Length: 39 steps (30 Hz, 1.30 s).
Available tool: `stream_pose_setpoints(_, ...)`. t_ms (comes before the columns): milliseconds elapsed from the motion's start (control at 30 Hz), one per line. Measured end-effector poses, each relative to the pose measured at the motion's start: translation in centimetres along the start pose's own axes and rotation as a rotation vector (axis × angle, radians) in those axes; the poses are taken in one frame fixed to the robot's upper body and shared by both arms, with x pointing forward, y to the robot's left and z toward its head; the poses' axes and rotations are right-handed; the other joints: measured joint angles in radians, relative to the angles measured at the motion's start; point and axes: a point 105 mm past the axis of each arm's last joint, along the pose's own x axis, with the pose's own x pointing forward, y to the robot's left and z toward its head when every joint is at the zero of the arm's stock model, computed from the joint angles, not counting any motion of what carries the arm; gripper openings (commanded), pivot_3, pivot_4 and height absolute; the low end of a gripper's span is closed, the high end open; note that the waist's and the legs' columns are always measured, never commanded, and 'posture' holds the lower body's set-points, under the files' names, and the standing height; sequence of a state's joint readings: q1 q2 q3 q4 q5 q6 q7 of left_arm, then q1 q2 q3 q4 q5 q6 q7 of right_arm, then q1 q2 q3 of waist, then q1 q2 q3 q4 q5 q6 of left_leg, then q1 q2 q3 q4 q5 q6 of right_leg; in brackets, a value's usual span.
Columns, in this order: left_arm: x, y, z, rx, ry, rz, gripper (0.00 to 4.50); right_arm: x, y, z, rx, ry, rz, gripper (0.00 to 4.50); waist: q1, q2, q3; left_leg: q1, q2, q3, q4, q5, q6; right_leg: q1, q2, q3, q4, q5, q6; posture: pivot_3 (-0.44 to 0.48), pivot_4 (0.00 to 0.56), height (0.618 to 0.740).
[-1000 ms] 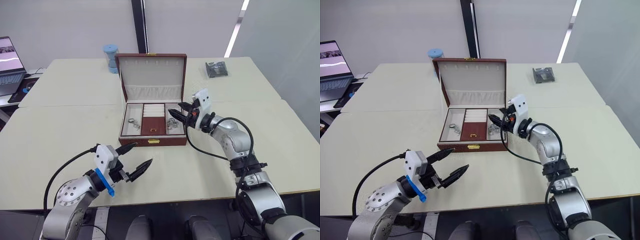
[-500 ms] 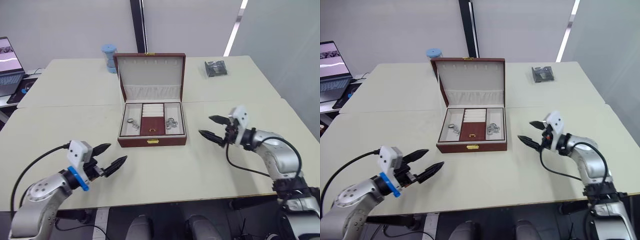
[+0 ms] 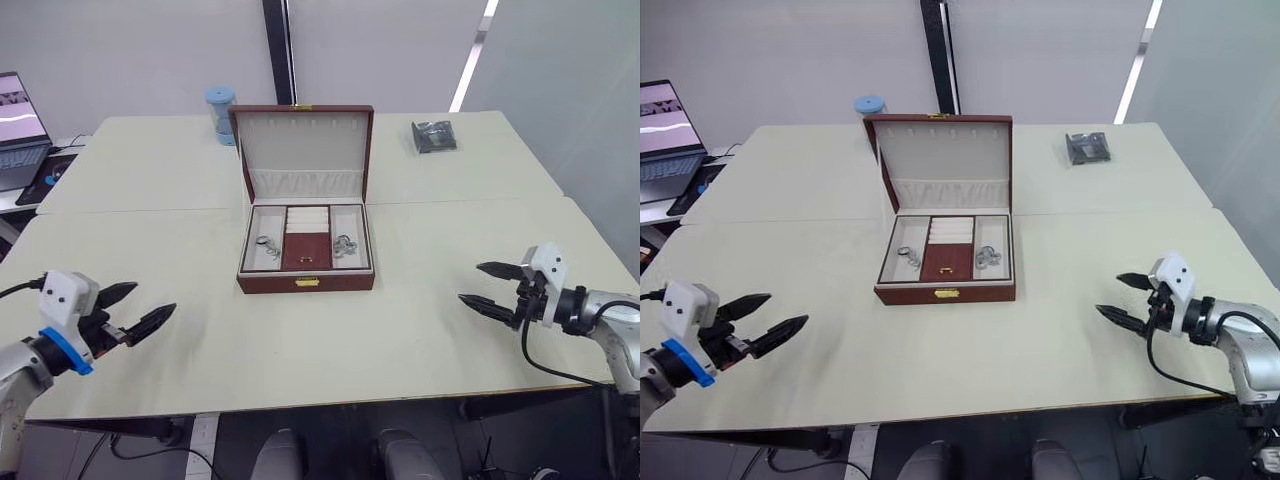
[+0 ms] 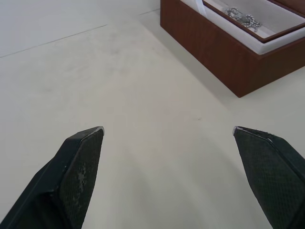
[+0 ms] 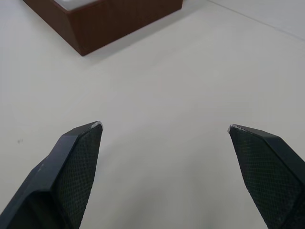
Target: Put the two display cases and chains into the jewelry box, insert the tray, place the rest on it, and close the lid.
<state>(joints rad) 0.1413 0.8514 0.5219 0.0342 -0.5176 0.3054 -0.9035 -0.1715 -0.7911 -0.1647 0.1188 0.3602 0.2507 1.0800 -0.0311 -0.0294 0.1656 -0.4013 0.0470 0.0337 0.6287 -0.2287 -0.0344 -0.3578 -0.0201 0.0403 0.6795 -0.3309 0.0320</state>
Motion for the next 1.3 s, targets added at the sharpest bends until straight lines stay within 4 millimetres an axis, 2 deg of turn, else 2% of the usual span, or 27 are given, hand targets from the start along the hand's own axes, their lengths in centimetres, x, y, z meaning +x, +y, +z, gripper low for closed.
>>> stream_pose_setpoints(133, 0.0, 0.7, -0.1, -0.005, -0.002, 0.019, 4.5, -0.5, -0.2, -0.8, 0.015, 0.014, -0.028, 4.47, -0.002, 0.0, 0.0, 0.0, 0.0, 0.0, 0.0, 0.0, 0.0, 0.0, 0.0, 0.0, 0.0, 0.0, 0.0, 0.0, 0.15, 0.74)
stream_pose_setpoints(367, 0.6, 1.5, 0.5, 0.012, -0.019, 0.033, 4.5, -0.2, -0.2, -0.6, 0.012, 0.0, -0.043, 4.47, -0.001, 0.0, 0.0, 0.0, 0.0, 0.0, 0.0, 0.0, 0.0, 0.0, 0.0, 0.0, 0.0, 0.0, 0.0, 0.0, 0.15, 0.74)
stream_pose_setpoints(467, 1.4, 1.5, 1.0, -0.004, -0.051, 0.046, 4.5, 0.7, -0.1, 0.1, 0.033, -0.044, -0.049, 4.47, -0.002, 0.0, 0.0, 0.0, 0.0, 0.0, 0.0, 0.0, 0.0, 0.0, 0.0, 0.0, 0.001, 0.0, 0.0, 0.0, 0.15, 0.74)
stream_pose_setpoints(567, 3.2, 0.9, 1.1, -0.039, -0.077, 0.039, 4.5, 2.6, -0.1, 2.0, 0.047, -0.126, -0.059, 4.47, -0.002, 0.0, 0.0, 0.0, 0.0, 0.0, 0.001, 0.0, 0.0, 0.0, 0.0, 0.0, 0.001, 0.0, 0.0, 0.0, 0.15, 0.74)
stream_pose_setpoints(600, 3.9, 0.7, 1.0, -0.047, -0.075, 0.035, 4.13, 3.4, 0.0, 2.5, 0.049, -0.15, -0.059, 4.1, -0.002, 0.0, 0.0, 0.001, 0.0, 0.0, 0.001, 0.0, 0.0, 0.0, 0.001, 0.0, 0.001, 0.0, 0.0, 0.0, 0.15, 0.74)
stream_pose_setpoints(700, 6.2, -0.1, 0.0, -0.076, -0.042, 0.016, 3.39, 6.3, 0.7, 4.1, 0.035, -0.195, -0.058, 3.26, 0.0, -0.001, 0.001, -0.001, 0.0, 0.0, 0.0, 0.0, 0.0, 0.0, 0.001, 0.0, 0.001, 0.0, 0.0, 0.0, 0.15, 0.74)
stream_pose_setpoints(833, 9.1, -0.7, 0.5, -0.083, -0.053, -0.021, 2.18, 10.0, 1.1, 5.1, 0.037, -0.201, -0.055, 2.01, 0.001, -0.001, 0.001, -0.002, 0.0, 0.0, 0.001, 0.0, -0.001, -0.002, 0.001, -0.001, 0.002, 0.0, 0.0, 0.0, 0.15, 0.74)
stream_pose_setpoints(967, 11.0, -1.0, 1.4, -0.07, -0.073, -0.043, 0.99, 12.2, 0.9, 6.2, 0.015, -0.2, -0.073, 0.99, 0.001, -0.001, 0.001, -0.002, 0.0, 0.0, 0.001, 0.0, -0.001, -0.002, 0.001, -0.001, 0.001, 0.0, 0.0, 0.0, 0.15, 0.74)
stream_pose_setpoints(1067, 11.6, -1.6, 1.2, -0.072, -0.07, -0.061, 0.11, 13.2, 0.8, 6.5, 0.031, -0.208, -0.086, 0.3, 0.001, -0.001, 0.001, -0.003, 0.0, 0.0, 0.001, 0.0, -0.001, -0.004, 0.001, 0.0, 0.001, 0.0, 0.0, 0.0, 0.15, 0.74)
stream_pose_setpoints(1133, 12.5, -2.3, 1.1, -0.085, -0.072, -0.083, 0.0, 14.0, 1.3, 6.4, 0.037, -0.197, -0.071, 0.03, 0.001, -0.001, 0.001, -0.008, 0.0, 0.0, 0.002, 0.0, -0.001, -0.009, 0.001, -0.001, 0.003, 0.0, 0.0, 0.0, 0.15, 0.74)
stream_pose_setpoints(1233, 13.2, -2.9, 1.5, -0.097, -0.088, -0.103, 0.0, 15.0, 2.1, 6.6, 0.038, -0.191, -0.037, 0.03, 0.0, -0.001, 0.001, -0.017, 0.0, 0.0, 0.008, 0.001, -0.001, -0.019, 0.001, 0.0, 0.01, 0.0, 0.0, 0.0, 0.15, 0.74)
stream_pose_setpoints(1300, 13.3, -3.4, 1.7, -0.099, -0.096, -0.132, 0.0, 15.4, 2.7, 6.6, 0.035, -0.184, -0.011, 0.03, -0.001, -0.001, 0.001, -0.017, 0.0, 0.0, 0.009, 0.001, -0.001, -0.019, 0.001, 0.0, 0.011, 0.0, 0.0, 0.0, 0.15, 0.74)
